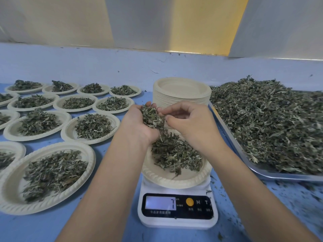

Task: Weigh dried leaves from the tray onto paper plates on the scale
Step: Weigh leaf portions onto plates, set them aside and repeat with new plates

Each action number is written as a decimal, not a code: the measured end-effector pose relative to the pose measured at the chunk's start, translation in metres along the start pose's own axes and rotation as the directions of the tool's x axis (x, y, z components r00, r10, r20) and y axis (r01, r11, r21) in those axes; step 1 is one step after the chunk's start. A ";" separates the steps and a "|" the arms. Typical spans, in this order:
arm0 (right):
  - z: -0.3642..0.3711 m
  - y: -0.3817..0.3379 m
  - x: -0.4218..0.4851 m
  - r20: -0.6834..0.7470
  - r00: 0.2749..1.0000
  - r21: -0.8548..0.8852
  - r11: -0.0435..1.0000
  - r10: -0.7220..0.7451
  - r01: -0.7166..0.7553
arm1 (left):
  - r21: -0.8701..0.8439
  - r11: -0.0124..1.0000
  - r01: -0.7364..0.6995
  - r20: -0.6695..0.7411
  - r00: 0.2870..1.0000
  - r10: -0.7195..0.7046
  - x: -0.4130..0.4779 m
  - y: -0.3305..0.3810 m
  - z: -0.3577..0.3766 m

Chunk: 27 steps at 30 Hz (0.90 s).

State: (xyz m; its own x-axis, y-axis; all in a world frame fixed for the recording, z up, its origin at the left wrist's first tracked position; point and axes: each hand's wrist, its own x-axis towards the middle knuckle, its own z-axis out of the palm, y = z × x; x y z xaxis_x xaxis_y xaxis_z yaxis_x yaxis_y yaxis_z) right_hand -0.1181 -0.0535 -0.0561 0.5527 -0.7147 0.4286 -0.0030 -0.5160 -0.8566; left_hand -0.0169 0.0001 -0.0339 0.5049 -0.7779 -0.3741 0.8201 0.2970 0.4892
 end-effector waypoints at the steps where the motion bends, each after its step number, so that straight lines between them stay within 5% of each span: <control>1: 0.000 0.000 0.000 -0.005 1.000 0.006 1.000 0.004 -0.004 | -0.003 1.000 0.002 0.001 1.000 -0.002 0.000 0.000 0.000; 11: -0.007 -0.001 0.001 -0.105 0.994 0.062 0.998 0.031 -0.025 | -0.019 0.999 0.045 0.041 0.998 -0.044 -0.003 -0.011 0.016; 15: -0.014 -0.005 -0.001 -0.254 0.964 0.233 0.972 0.079 -0.018 | -0.067 0.996 0.058 0.077 0.996 -0.053 -0.004 -0.023 0.039; 21: -0.050 -0.004 0.000 -0.351 0.883 0.631 0.775 0.312 -0.024 | -0.128 0.988 0.089 0.177 0.982 -0.066 -0.003 -0.072 0.079; 27: -0.096 0.015 -0.001 -0.338 0.767 0.831 0.556 0.545 -0.029 | -0.161 0.971 0.178 0.179 0.973 -0.149 0.013 -0.143 0.101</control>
State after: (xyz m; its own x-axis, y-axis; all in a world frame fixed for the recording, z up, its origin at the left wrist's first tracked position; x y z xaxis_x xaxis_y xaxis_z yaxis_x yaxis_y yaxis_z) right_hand -0.1984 -0.1060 -0.0414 0.1405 -0.9892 -0.0414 0.6743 0.1262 -0.7276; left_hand -0.1551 -0.1083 -0.0290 0.3208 -0.8997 -0.2960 0.9295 0.2390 0.2811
